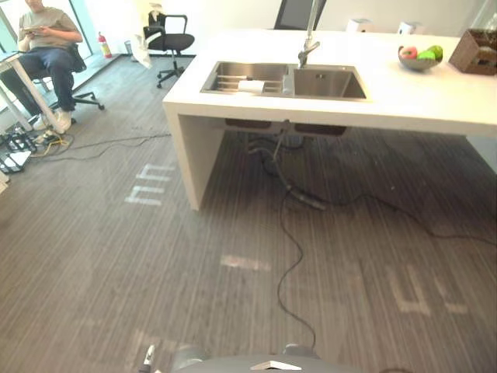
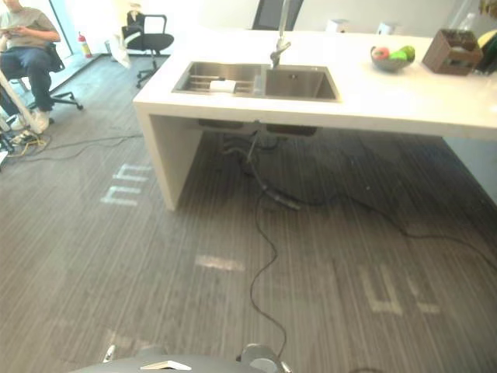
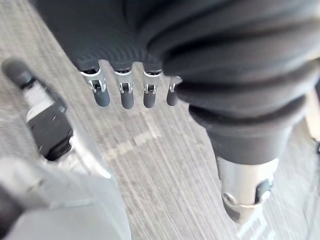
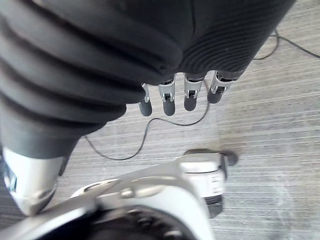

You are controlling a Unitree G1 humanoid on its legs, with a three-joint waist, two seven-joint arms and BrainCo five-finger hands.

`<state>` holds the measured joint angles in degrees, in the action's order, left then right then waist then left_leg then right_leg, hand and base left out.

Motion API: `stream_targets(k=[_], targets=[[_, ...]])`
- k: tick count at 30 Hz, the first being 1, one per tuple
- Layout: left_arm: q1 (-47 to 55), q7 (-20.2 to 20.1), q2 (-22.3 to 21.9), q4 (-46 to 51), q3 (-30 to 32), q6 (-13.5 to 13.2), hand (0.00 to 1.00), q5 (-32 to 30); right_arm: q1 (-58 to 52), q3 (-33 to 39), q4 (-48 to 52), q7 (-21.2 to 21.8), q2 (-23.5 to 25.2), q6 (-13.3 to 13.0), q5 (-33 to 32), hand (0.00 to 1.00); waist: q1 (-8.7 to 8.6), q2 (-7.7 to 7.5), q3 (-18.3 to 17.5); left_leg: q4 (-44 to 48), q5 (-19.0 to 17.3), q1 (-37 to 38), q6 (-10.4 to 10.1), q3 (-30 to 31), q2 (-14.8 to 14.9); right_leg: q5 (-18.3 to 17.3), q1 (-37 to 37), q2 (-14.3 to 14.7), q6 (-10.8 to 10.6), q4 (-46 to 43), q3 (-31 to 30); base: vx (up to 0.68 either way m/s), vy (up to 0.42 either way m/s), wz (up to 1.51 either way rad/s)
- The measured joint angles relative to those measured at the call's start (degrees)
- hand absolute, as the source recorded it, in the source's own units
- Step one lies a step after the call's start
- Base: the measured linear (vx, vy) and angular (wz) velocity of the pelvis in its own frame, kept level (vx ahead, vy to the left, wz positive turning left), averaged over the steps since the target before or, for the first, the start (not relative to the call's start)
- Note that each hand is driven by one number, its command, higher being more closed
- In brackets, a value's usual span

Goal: Walk over to the sink, pick up the cup, carry it to the dishwasher, place the cup inside the dishwasher, then close the dishwasher door

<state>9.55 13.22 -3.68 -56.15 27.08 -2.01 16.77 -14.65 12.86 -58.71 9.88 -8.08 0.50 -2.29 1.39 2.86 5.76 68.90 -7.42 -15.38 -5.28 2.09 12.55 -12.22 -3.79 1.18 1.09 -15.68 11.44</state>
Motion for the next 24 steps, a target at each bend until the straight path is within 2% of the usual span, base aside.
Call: stream_targets(k=[1, 2, 3, 4, 5, 6, 7, 8, 9, 10, 11, 12, 13, 15, 16, 17, 18, 19, 20, 21, 22, 23, 24], targets=[[-0.03, 0.56, 0.51, 0.84, -1.49, -1.01, 0.00, -1.10, 0.16, -0.56, 0.10, 0.02, 0.00, -0.53, -0.28, 0.00, 0.35, -0.61, 0.05, -1.82, -1.36, -1.68, -0.04, -1.60, -0.65, 0.38, -1.80, -0.14, -0.56, 1.49, -0.10, 0.47, -0.077, -0.13], [-0.45, 1.47, 1.10, 2.15, -4.50, -3.26, 0.00, -3.04, 0.75, -1.09, 1.02, 0.08, 0.46, -1.40, -0.84, 0.00, 0.87, -1.74, 0.43, -7.73, -3.42, -3.93, 0.44, -5.53, -1.47, 0.41, -4.84, -0.63, -0.65, 4.08, -0.16, 0.50, -0.026, -0.14], [-0.91, 2.10, 1.68, 3.71, -6.65, -5.09, 0.00, -4.88, 2.09, -1.63, 2.20, 0.15, 0.88, -2.08, -0.96, 0.00, 1.11, -2.87, 1.11, -17.57, -4.65, -4.64, 1.38, -10.12, -2.19, 0.52, -7.63, -1.50, -0.84, 5.75, -0.62, 0.51, 0.002, -0.19], [-1.18, 2.80, 1.72, 4.42, -7.59, -6.26, 0.00, -5.88, 2.97, -1.64, 2.73, 0.14, 1.10, -2.35, -1.40, 0.00, 1.34, -3.23, 1.47, -23.38, -4.52, -4.46, 1.88, -12.46, -2.56, 0.50, -8.61, -1.97, -0.91, 6.33, -1.01, 0.52, 0.062, -0.30], [-1.75, 3.92, 1.47, 6.06, -9.90, -7.71, 0.00, -7.41, 3.75, -1.57, 3.85, 0.12, 1.56, -3.39, -2.02, 0.00, 1.50, -3.62, 1.63, -36.52, -1.99, -4.18, 3.12, -15.23, -4.30, 0.05, -9.78, -3.22, -1.58, 6.78, -1.71, 0.50, 0.124, -0.44], [-1.89, 5.14, 0.69, 7.64, -13.19, -9.15, 0.00, -8.77, 4.60, -1.87, 4.83, 0.10, 2.13, -4.49, -2.07, 0.00, 2.00, -3.25, 1.56, -49.74, 2.68, -2.85, 2.72, -15.08, -5.82, -1.21, -10.49, -3.77, -1.99, 6.83, -2.90, 0.48, 0.159, -0.54], [-1.77, 5.72, 0.40, 8.70, -14.76, -10.02, 0.00, -9.34, 4.69, -2.42, 5.70, 0.10, 2.35, -5.00, -2.16, 0.00, 2.45, -2.94, 1.62, -54.22, 3.45, -2.55, 2.24, -14.35, -5.93, -2.79, -11.03, -3.80, -2.40, 6.65, -3.98, 0.47, 0.208, -0.61], [-1.87, 6.68, 0.58, 10.07, -17.62, -11.07, 0.00, -9.70, 4.99, -3.88, 6.43, -0.05, 2.84, -5.79, -2.41, 0.00, 3.00, -2.51, 1.57, -53.81, 8.21, -2.59, 3.06, -14.15, -6.32, -6.14, -12.24, -3.89, -3.56, 6.08, -5.52, 0.47, 0.224, -0.33], [-2.34, 7.98, 1.60, 12.19, -21.19, -11.84, 0.00, -10.42, 5.39, -5.62, 6.08, -0.19, 4.19, -5.48, -2.44, 0.00, 2.53, -4.18, 1.89, -51.52, 9.55, -2.83, 4.62, -14.03, -8.10, -7.99, -12.64, -5.37, -2.10, 4.31, -7.11, 0.63, 0.306, 0.01], [-2.93, 9.66, 1.67, 18.76, -25.59, -12.18, 0.00, -12.50, 5.66, -7.14, 6.21, -0.54, 5.84, -5.25, -2.54, 0.00, 1.89, -6.82, 1.82, -49.28, 8.17, -3.30, 6.72, -14.73, -9.61, -8.35, -11.01, -6.95, -2.30, -0.49, -8.79, 0.53, 0.258, 0.30], [-3.16, 10.07, 2.24, 21.69, -27.65, -12.13, 0.00, -13.11, 5.85, -7.20, 6.01, -0.55, 6.31, -5.16, -2.54, 0.00, 1.81, -6.63, 2.03, -48.64, 7.65, -3.68, 7.47, -14.64, -10.23, -8.22, -9.79, -7.37, -2.36, -2.91, -9.51, 0.43, 0.215, 0.34], [-3.46, 10.11, 2.73, 26.18, -30.69, -12.11, 0.00, -14.04, 6.06, -6.95, 5.80, -0.66, 6.79, -4.46, -2.60, 0.00, 1.71, -7.61, 1.66, -47.91, 6.97, -3.59, 8.48, -14.48, -11.13, -7.23, -8.43, -8.11, -3.09, -6.35, -10.63, 0.42, 0.217, 0.30], [-4.01, 10.05, 3.36, 32.45, -34.90, -12.05, 0.00, -15.33, 6.04, -5.32, 4.44, -0.52, 7.09, -3.54, -2.76, 0.00, 1.25, -7.98, 1.29, -47.31, 5.18, -2.23, 10.08, -14.48, -12.85, -4.88, -7.35, -9.15, -4.69, -11.59, -12.11, 0.42, 0.212, 0.25], [-4.24, 10.06, 3.48, 38.01, -37.50, -11.69, 0.00, -15.85, 5.77, -2.55, 3.34, -0.50, 7.27, -3.12, -2.96, 0.00, 0.93, -8.20, 0.71, -47.43, 3.39, -0.50, 10.86, -14.89, -14.41, -1.95, -5.56, -10.61, -8.39, -17.84, -12.89, 0.34, 0.165, 0.11], [-4.57, 10.02, 3.75, 42.29, -39.06, -11.29, 0.00, -15.93, 5.71, -0.38, 2.16, -0.50, 7.14, -3.06, -2.99, 0.00, 0.63, -8.41, 0.41, -48.25, 2.34, 1.31, 11.46, -15.13, -15.70, 1.51, -3.28, -11.84, -11.31, -23.85, -13.49, 0.39, 0.177, -0.01], [-5.28, 9.93, 4.38, 47.36, -40.79, -10.27, 0.00, -15.95, 5.59, 1.74, 0.72, -0.48, 6.92, -2.96, -3.00, 0.00, 0.51, -8.06, -0.15, -49.76, 1.17, 3.96, 11.84, -15.85, -16.45, 9.56, 1.21, -12.88, -17.04, -33.10, -15.16, 0.45, 0.204, -0.25], [-5.40, 10.14, 5.08, 53.20, -41.55, -9.34, 0.00, -16.81, 4.93, 2.00, 0.90, -0.27, 6.23, -3.20, -3.01, 0.00, 0.63, -7.69, 0.00, -52.00, 0.54, 7.30, 11.32, -16.58, -17.26, 14.34, 6.98, -14.43, -16.50, -43.62, -14.83, 0.44, 0.193, -0.31], [-5.60, 10.43, 5.08, 55.71, -41.88, -8.57, 0.00, -17.48, 4.15, 2.01, 1.28, -0.34, 5.63, -3.58, -2.99, 0.00, 0.40, -7.32, 0.05, -52.99, 0.33, 9.03, 11.14, -16.63, -17.44, 14.54, 9.18, -15.18, -14.02, -47.74, -13.22, 0.36, 0.150, -0.35], [-6.44, 11.40, 5.03, 59.44, -43.15, -7.41, 0.00, -19.24, 2.59, 2.16, 1.60, -0.51, 5.23, -4.25, -3.37, 0.00, 0.17, -6.60, 0.13, -55.23, -0.26, 13.07, 10.88, -16.41, -17.30, 13.13, 12.36, -15.70, -9.88, -52.38, -9.42, 0.35, 0.113, -0.15], [-7.58, 12.81, 5.14, 62.03, -44.44, -6.83, 0.00, -21.77, 1.62, 2.47, 2.11, -0.65, 5.16, -4.69, -4.11, 0.00, -0.15, -5.87, -0.03, -57.57, -0.58, 16.48, 10.50, -16.06, -16.65, 9.51, 14.62, -15.16, -6.29, -52.36, -5.65, 0.32, 0.095, -0.10], [-8.59, 13.44, 5.31, 62.78, -45.16, -6.71, 0.00, -23.17, 1.20, 3.11, 2.01, -0.75, 5.24, -4.81, -4.35, 0.00, -0.42, -5.64, -0.14, -58.65, -0.66, 17.87, 10.43, -15.82, -16.32, 7.28, 15.68, -14.68, -5.20, -50.89, -3.88, 0.30, 0.044, 0.06], [-10.74, 14.74, 5.65, 64.22, -45.85, -6.55, 0.00, -25.44, 0.65, 3.99, 2.02, -1.22, 5.51, -5.50, -5.00, 0.00, -1.02, -5.44, -0.23, -60.30, -0.93, 20.27, 9.98, -15.11, -15.75, 3.57, 17.49, -14.06, -4.75, -45.28, -0.24, 0.29, -0.012, 0.28], [-12.88, 15.43, 5.73, 65.30, -46.05, -6.61, 0.00, -27.27, 0.48, 4.35, 1.88, -1.57, 5.74, -5.78, -5.05, 0.00, -1.88, -5.34, -0.27, -60.60, -1.37, 21.49, 9.28, -14.54, -14.92, 1.64, 17.84, -13.49, -4.61, -35.76, 3.30, 0.31, -0.041, 0.37]])
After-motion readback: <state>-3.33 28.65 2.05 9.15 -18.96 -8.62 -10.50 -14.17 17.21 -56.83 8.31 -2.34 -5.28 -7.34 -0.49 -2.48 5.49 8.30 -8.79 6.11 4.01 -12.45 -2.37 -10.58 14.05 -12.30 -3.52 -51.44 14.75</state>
